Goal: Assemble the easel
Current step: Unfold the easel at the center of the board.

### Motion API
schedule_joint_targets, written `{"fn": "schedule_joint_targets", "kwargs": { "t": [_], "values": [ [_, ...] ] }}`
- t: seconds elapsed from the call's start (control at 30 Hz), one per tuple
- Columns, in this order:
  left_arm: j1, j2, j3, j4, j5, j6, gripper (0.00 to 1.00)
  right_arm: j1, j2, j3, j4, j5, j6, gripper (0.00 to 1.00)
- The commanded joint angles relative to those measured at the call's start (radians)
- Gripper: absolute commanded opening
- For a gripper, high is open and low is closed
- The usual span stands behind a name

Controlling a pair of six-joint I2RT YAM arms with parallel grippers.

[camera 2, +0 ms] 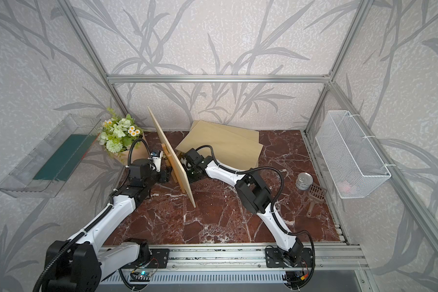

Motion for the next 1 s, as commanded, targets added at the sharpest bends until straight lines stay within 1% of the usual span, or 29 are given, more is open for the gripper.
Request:
{"fn": "schedule_joint_targets", "kwargs": {
  "t": [0.0, 0.1, 0.3, 0.43, 0.53, 0.7, 0.87, 0.97],
  "values": [
    [0.006, -0.013, -0.022, 0.107, -0.100, -0.025, 0.72, -0.015, -0.008, -0.011, -0.137, 0.022, -0.010, 0.08],
    [0.004, -0.041, -0.043, 0.134, -0.197, -0.029, 0.72, -0.014, -0.007, -0.012, -0.133, 0.021, -0.005, 0.08],
    [0.004, -0.120, -0.046, 0.079, -0.327, -0.064, 0.72, -0.013, -0.004, -0.010, -0.134, 0.036, -0.007, 0.08],
    [0.005, -0.169, -0.036, 0.008, -0.377, -0.102, 0.72, -0.008, -0.004, -0.011, -0.142, 0.068, -0.009, 0.08],
    [0.005, -0.199, -0.032, -0.053, -0.414, -0.140, 0.74, 0.005, -0.002, -0.003, -0.159, 0.113, -0.021, 0.08],
    [0.005, -0.264, -0.056, -0.108, -0.460, -0.181, 0.74, 0.044, 0.005, 0.027, -0.209, 0.232, -0.051, 0.08],
    [0.008, -0.300, -0.083, -0.159, -0.586, -0.220, 0.76, 0.086, 0.010, 0.046, -0.249, 0.359, -0.073, 0.09],
    [0.011, -0.305, -0.071, -0.186, -0.658, -0.253, 0.78, 0.110, 0.012, 0.049, -0.266, 0.421, -0.074, 0.08]
  ]
}}
